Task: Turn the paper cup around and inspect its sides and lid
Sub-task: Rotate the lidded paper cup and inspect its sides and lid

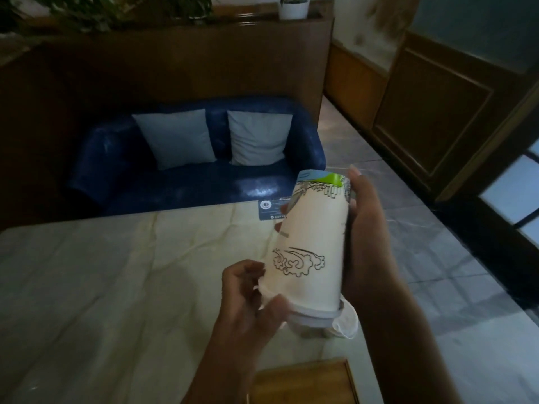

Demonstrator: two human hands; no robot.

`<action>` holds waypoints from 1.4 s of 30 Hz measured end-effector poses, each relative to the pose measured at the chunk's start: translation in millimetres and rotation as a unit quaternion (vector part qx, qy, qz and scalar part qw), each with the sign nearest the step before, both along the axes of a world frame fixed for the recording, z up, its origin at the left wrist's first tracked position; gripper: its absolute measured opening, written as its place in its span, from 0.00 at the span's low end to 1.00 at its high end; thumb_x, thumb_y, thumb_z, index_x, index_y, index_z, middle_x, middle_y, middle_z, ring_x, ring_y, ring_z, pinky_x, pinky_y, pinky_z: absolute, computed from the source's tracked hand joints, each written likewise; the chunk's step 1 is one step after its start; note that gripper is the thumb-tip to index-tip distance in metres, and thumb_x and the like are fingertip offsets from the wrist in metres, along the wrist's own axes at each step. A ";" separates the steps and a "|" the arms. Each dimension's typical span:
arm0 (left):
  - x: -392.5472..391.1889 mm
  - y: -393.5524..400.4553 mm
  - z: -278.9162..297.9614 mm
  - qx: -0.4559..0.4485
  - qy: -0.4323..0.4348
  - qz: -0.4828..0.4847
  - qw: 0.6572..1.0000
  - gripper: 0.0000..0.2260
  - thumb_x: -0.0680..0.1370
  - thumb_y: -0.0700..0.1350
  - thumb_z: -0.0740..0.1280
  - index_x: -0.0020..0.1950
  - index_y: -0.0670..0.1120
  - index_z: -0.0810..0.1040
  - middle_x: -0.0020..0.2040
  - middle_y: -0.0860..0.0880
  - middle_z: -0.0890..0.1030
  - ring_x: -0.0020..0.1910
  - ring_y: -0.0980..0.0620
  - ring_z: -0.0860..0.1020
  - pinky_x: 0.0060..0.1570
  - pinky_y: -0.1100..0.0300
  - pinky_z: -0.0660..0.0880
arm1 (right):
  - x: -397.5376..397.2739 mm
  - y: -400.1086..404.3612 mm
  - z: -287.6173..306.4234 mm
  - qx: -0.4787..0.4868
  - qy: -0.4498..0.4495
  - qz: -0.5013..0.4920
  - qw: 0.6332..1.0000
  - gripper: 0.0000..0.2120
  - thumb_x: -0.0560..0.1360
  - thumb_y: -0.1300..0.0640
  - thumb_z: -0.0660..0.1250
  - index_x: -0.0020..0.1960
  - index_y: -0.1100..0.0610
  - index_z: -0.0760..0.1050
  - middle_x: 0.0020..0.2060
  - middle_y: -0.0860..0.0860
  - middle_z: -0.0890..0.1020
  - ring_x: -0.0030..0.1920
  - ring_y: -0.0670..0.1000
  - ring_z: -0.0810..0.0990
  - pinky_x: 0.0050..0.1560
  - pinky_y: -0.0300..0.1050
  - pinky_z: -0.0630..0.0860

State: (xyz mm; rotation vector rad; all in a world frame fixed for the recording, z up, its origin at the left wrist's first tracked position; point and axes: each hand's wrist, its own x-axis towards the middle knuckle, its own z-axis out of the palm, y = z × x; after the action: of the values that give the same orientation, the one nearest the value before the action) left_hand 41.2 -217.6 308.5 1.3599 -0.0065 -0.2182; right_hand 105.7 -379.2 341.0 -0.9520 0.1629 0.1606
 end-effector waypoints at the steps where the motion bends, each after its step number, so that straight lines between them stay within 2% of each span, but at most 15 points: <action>1: 2.7 1.1 -1.3 -0.057 0.047 -0.015 0.997 0.48 0.40 0.66 0.80 0.54 0.50 0.69 0.45 0.53 0.85 0.41 0.54 0.84 0.32 0.59 0.81 | 0.0 -1.0 0.2 0.011 0.000 0.001 1.000 0.26 0.74 0.31 0.62 0.43 0.50 0.90 0.43 0.57 0.90 0.41 0.53 0.90 0.44 0.50 0.86; 3: 5.0 2.2 -6.1 -0.173 0.119 -0.053 0.976 0.46 0.42 0.61 0.83 0.55 0.45 0.75 0.47 0.47 0.87 0.43 0.46 0.85 0.36 0.48 0.83 | 0.1 -1.3 0.0 0.022 -0.003 0.004 1.000 0.27 0.74 0.32 0.63 0.44 0.51 0.90 0.43 0.58 0.90 0.41 0.54 0.90 0.44 0.51 0.87; 6: -2.6 3.0 -13.1 -0.290 0.142 -0.150 0.934 0.32 0.58 0.57 0.82 0.57 0.42 0.83 0.56 0.38 0.84 0.52 0.35 0.82 0.47 0.38 0.78 | -0.5 -0.9 0.5 0.025 -0.004 0.007 1.000 0.26 0.71 0.33 0.66 0.47 0.53 0.89 0.44 0.60 0.90 0.42 0.56 0.90 0.49 0.54 0.86; 9: -4.9 0.1 -19.7 -0.308 0.162 -0.213 0.913 0.32 0.64 0.58 0.79 0.63 0.44 0.79 0.61 0.33 0.79 0.59 0.29 0.76 0.54 0.38 0.75 | -0.1 -2.0 -0.3 0.023 0.006 -0.001 1.000 0.28 0.75 0.33 0.63 0.50 0.56 0.89 0.46 0.61 0.89 0.46 0.59 0.88 0.53 0.56 0.84; 11: -6.5 -3.1 -20.0 -0.320 0.152 -0.232 0.906 0.30 0.68 0.57 0.76 0.66 0.45 0.77 0.64 0.34 0.78 0.61 0.30 0.75 0.56 0.38 0.74 | -0.2 -2.7 -0.6 0.028 0.010 0.000 1.000 0.29 0.75 0.33 0.62 0.50 0.56 0.89 0.45 0.62 0.89 0.45 0.59 0.88 0.53 0.56 0.84; 15: -5.6 -3.0 -23.3 -0.351 0.188 -0.204 0.894 0.36 0.67 0.54 0.79 0.70 0.42 0.70 0.66 0.30 0.74 0.62 0.26 0.72 0.54 0.37 0.76 | -1.3 -2.0 -0.9 0.027 0.014 0.001 1.000 0.29 0.75 0.34 0.62 0.50 0.56 0.89 0.46 0.61 0.89 0.46 0.60 0.88 0.53 0.58 0.84; 19: -3.4 -2.4 -23.4 -0.298 0.167 -0.201 0.918 0.32 0.69 0.56 0.76 0.68 0.44 0.73 0.65 0.30 0.74 0.61 0.26 0.73 0.54 0.40 0.76 | -2.5 -1.1 -0.1 0.027 0.018 -0.003 0.999 0.29 0.75 0.34 0.62 0.49 0.56 0.89 0.45 0.61 0.89 0.45 0.60 0.88 0.51 0.57 0.85; 22: -1.6 -1.4 -25.2 -0.284 0.166 -0.197 0.923 0.31 0.70 0.57 0.75 0.68 0.45 0.74 0.64 0.30 0.75 0.60 0.27 0.75 0.52 0.42 0.77 | -3.2 -0.7 0.9 0.032 0.018 -0.005 0.999 0.29 0.76 0.34 0.60 0.47 0.55 0.89 0.44 0.61 0.89 0.42 0.58 0.89 0.48 0.56 0.85; 26: -1.4 0.5 -26.3 -0.267 0.137 -0.200 0.933 0.27 0.75 0.58 0.69 0.70 0.46 0.71 0.63 0.33 0.77 0.57 0.32 0.78 0.55 0.45 0.77 | -4.2 1.6 2.1 0.025 0.019 -0.016 0.999 0.29 0.78 0.34 0.59 0.48 0.56 0.89 0.44 0.62 0.89 0.43 0.60 0.89 0.46 0.55 0.86; 32: -7.2 1.3 -32.7 -0.233 0.107 -0.178 0.950 0.30 0.75 0.57 0.70 0.69 0.40 0.70 0.60 0.31 0.78 0.54 0.31 0.80 0.50 0.46 0.79 | -5.8 4.1 0.2 -0.015 0.008 -0.062 0.998 0.29 0.82 0.36 0.56 0.41 0.51 0.90 0.39 0.57 0.90 0.36 0.53 0.90 0.36 0.46 0.85; 37: -7.2 3.0 -29.6 -0.155 0.060 -0.140 0.976 0.32 0.71 0.61 0.72 0.67 0.43 0.72 0.58 0.32 0.80 0.49 0.30 0.81 0.51 0.39 0.78 | -7.9 7.8 -4.8 -0.092 -0.003 -0.100 0.991 0.28 0.80 0.32 0.56 0.40 0.46 0.88 0.34 0.53 0.89 0.33 0.49 0.89 0.34 0.43 0.83; 40: -6.9 4.5 -26.8 -0.111 0.042 -0.098 0.988 0.37 0.66 0.63 0.75 0.67 0.42 0.72 0.59 0.33 0.80 0.52 0.29 0.80 0.53 0.31 0.76 | -7.9 11.3 -4.2 -0.148 -0.024 -0.118 0.982 0.28 0.77 0.30 0.53 0.39 0.42 0.87 0.34 0.52 0.89 0.34 0.48 0.89 0.36 0.45 0.83; 42: -7.3 3.4 -25.5 -0.090 0.032 -0.068 0.993 0.39 0.63 0.63 0.77 0.66 0.43 0.73 0.59 0.33 0.80 0.52 0.29 0.80 0.51 0.31 0.76 | -7.4 13.1 -3.3 -0.161 -0.032 -0.121 0.979 0.27 0.76 0.30 0.53 0.38 0.40 0.87 0.34 0.52 0.89 0.34 0.49 0.88 0.37 0.46 0.84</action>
State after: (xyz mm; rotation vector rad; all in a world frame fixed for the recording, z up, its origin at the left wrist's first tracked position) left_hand 33.9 -214.3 283.0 1.1730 -0.0641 -0.3681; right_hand 98.4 -366.1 337.7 -1.2491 0.2481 -0.1249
